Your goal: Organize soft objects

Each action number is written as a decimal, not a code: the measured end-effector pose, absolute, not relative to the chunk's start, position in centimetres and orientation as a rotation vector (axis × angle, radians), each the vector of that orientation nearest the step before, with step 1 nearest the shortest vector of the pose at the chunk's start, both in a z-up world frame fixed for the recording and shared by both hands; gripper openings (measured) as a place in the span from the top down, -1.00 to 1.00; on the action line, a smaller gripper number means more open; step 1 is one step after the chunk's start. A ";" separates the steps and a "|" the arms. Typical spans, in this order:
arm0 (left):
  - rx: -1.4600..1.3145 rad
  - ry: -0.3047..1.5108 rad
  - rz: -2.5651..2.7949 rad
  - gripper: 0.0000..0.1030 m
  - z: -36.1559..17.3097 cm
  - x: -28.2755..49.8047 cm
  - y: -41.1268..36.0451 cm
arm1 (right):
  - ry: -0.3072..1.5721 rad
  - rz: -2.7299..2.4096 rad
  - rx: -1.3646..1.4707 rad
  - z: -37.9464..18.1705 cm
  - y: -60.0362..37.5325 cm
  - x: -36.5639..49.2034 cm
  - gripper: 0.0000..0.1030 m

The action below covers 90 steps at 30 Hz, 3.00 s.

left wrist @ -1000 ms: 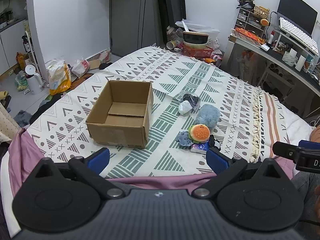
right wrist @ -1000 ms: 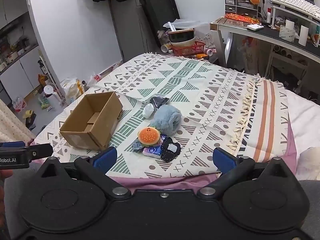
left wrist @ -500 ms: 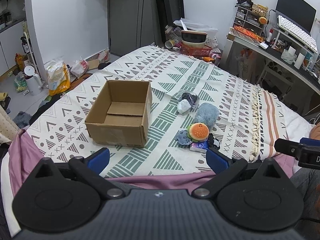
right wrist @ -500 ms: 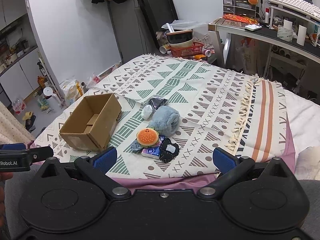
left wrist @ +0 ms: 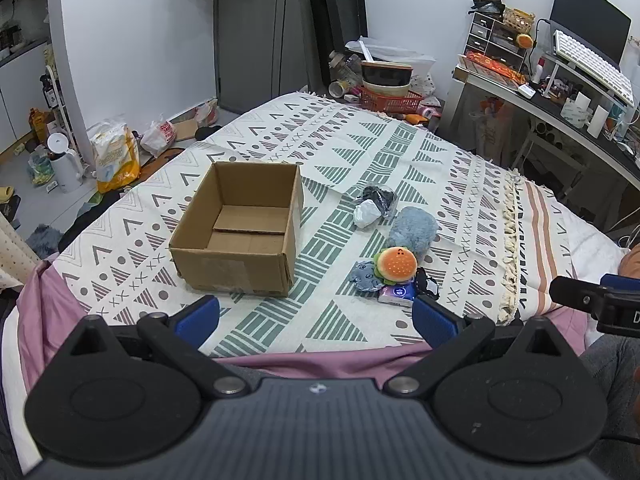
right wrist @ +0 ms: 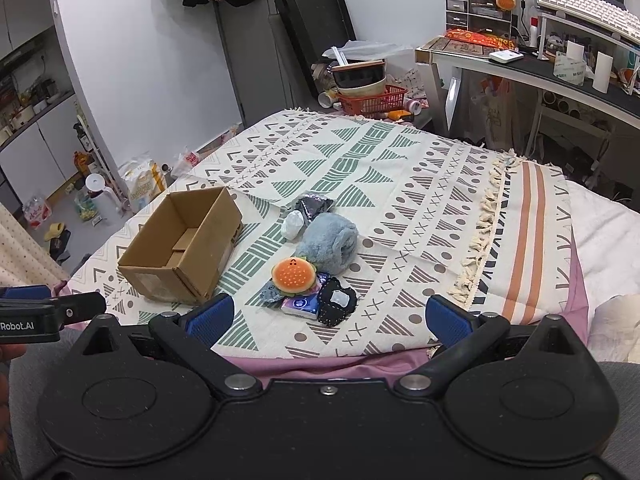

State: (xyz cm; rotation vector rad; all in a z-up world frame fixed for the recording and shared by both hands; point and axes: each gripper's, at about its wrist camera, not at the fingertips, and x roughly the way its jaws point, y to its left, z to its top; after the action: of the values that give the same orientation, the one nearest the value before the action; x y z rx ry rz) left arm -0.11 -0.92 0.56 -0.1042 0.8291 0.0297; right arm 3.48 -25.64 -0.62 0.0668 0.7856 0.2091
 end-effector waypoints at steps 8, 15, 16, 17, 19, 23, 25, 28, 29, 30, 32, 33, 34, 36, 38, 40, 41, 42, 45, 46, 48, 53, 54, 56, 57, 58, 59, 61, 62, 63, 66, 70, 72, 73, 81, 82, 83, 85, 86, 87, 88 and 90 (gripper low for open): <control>-0.100 0.832 0.027 -0.98 0.6 0.1 -1.0 | 0.787 0.209 0.066 -0.6 -25.7 3.5 -1.00; -0.098 0.834 0.016 -0.98 0.4 0.3 -1.5 | 0.792 0.205 0.069 -0.7 -25.8 3.6 -1.00; -0.098 0.834 0.014 -0.98 0.3 0.3 -1.6 | 0.792 0.206 0.070 -0.8 -25.9 3.6 -1.00; -0.099 0.835 0.011 -0.98 0.3 0.3 -1.6 | 0.793 0.208 0.071 -0.8 -25.9 3.6 -1.00; -0.099 0.838 0.008 -0.98 0.1 0.4 -1.8 | 0.796 0.215 0.075 -1.0 -26.2 3.7 -1.00; -0.102 0.844 0.002 -0.98 -0.4 0.7 -2.0 | 0.806 0.224 0.081 -1.5 -26.3 4.1 -1.00; -0.103 0.851 -0.001 -0.98 -0.7 1.0 -2.1 | 0.814 0.224 0.078 -1.7 -26.2 4.4 -1.00; -0.107 0.859 -0.001 -0.98 -1.1 1.3 -2.3 | 0.822 0.233 0.079 -1.9 -26.2 4.9 -1.00; -0.108 0.861 0.000 -0.98 -1.2 1.5 -2.3 | 0.822 0.244 0.088 -2.0 -26.4 5.0 -1.00; -0.110 0.864 0.000 -0.98 -1.4 1.7 -2.4 | 0.820 0.253 0.102 -2.1 -26.6 5.2 -1.00; -0.115 0.867 -0.004 -0.98 -1.6 2.0 -2.4 | 0.823 0.267 0.126 -2.3 -26.9 5.6 -1.00; -0.117 0.868 -0.007 -0.98 -1.8 2.2 -2.5 | 0.827 0.274 0.132 -2.5 -27.0 5.8 -1.00; -0.120 0.870 -0.009 -0.98 -2.0 2.4 -2.5 | 0.832 0.280 0.135 -2.6 -27.1 6.0 -1.00; -0.125 0.875 -0.017 -0.97 -2.4 2.8 -2.7 | 0.833 0.280 0.136 -2.9 -27.3 6.4 -1.00; -0.133 0.876 -0.023 -0.97 -2.7 3.1 -2.9 | 0.827 0.276 0.144 -3.2 -27.5 6.8 -1.00; -0.146 0.872 -0.019 -0.97 -3.0 3.4 -2.8 | 0.821 0.277 0.159 -3.5 -27.8 7.2 -1.00; -0.152 0.869 -0.013 -0.97 -3.1 3.6 -2.8 | 0.821 0.278 0.166 -3.7 -28.0 7.4 -1.00; -0.159 0.867 -0.012 -0.97 -3.2 3.8 -2.7 | 0.822 0.279 0.173 -3.9 -28.1 7.7 -1.00; -0.176 0.866 -0.004 -0.95 -3.6 4.6 -2.6 | 0.834 0.280 0.189 -4.3 -28.5 8.5 -0.97; -0.181 0.865 -0.005 -0.93 -3.7 4.8 -2.6 | 0.837 0.280 0.194 -4.5 -28.5 8.8 -0.95; -0.194 0.863 -0.004 -0.93 -4.0 5.3 -2.6 | 0.848 0.278 0.208 -4.8 -28.6 9.5 -0.92; -0.221 0.861 -0.015 -0.92 -4.8 6.8 -2.7 | 0.886 0.264 0.274 -5.8 -28.7 11.3 -0.67; -0.225 0.863 -0.019 -0.90 -5.1 7.1 -2.8 | 0.892 0.261 0.293 -6.1 -28.8 11.6 -0.59; -0.230 0.871 -0.031 -0.85 -5.5 7.8 -3.1 | 0.905 0.270 0.330 -6.8 -28.7 12.2 -0.45; -0.232 0.875 -0.037 -0.83 -5.7 8.0 -3.2 | 0.914 0.273 0.337 -7.1 -28.6 12.5 -0.40; -0.233 0.879 -0.044 -0.82 -5.9 8.3 -3.4 | 0.921 0.277 0.342 -7.6 -28.5 12.8 -0.37; -0.235 0.881 -0.047 -0.82 -6.1 8.6 -3.5 | 0.927 0.279 0.346 -7.9 -28.5 13.0 -0.31; -0.238 0.890 -0.058 -0.79 -6.7 9.2 -3.7 | 0.944 0.277 0.362 -8.8 -28.6 13.4 -0.29; -0.239 0.895 -0.061 -0.77 -7.0 9.5 -3.9 | 0.949 0.276 0.372 -9.2 -28.6 13.6 -0.29; -0.241 0.901 -0.064 -0.74 -7.3 9.9 -4.0 | 0.952 0.274 0.379 -9.5 -28.7 13.7 -0.28; -0.254 0.923 -0.075 -0.62 -8.3 10.9 -4.3 | 0.968 0.269 0.394 -10.6 -28.8 14.3 -0.26; -0.261 0.932 -0.076 -0.44 -9.3 12.2 -4.7 | 0.976 0.284 0.426 -11.6 -28.8 14.9 -0.26; -0.255 0.950 -0.082 -0.41 -10.0 13.0 -5.1 | 0.983 0.276 0.417 -12.3 -28.7 15.4 -0.26; -0.262 0.959 -0.091 -0.41 -10.3 13.5 -5.2 | 0.992 0.277 0.428 -12.7 -28.7 15.7 -0.26; -0.254 1.032 -0.110 -0.41 -12.9 16.3 -6.0 | 1.058 0.237 0.503 -15.3 -29.5 17.3 -0.28; -0.257 1.041 -0.113 -0.41 -13.1 16.6 -6.2 | 1.062 0.234 0.512 -15.5 -29.7 17.5 -0.28; -0.258 1.049 -0.114 -0.41 -13.4 16.9 -6.4 | 1.068 0.229 0.517 -15.8 -29.8 17.7 -0.28; -0.253 1.061 -0.116 -0.41 -14.0 17.5 -6.8 | 1.082 0.216 0.522 -16.4 -30.0 18.1 -0.28; -0.252 1.067 -0.120 -0.41 -14.3 17.8 -7.0 | 1.093 0.207 0.528 -16.7 -30.1 18.3 -0.28; -0.254 1.076 -0.125 -0.41 -14.6 18.1 -7.2 | 1.100 0.201 0.534 -17.1 -30.3 18.5 -0.28; -0.259 1.084 -0.128 -0.41 -14.9 18.4 -7.4 | 1.108 0.194 0.541 -17.4 -30.4 18.7 -0.28; -0.267 1.097 -0.126 -0.41 -15.5 18.9 -7.8 | 1.127 0.185 0.550 -18.1 -30.6 19.1 -0.30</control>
State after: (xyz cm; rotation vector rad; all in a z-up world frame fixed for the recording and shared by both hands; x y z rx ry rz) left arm 18.86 -7.77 -15.50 -0.2670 1.0968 -0.1260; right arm 19.13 -30.58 -18.08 0.5504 1.1275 0.1846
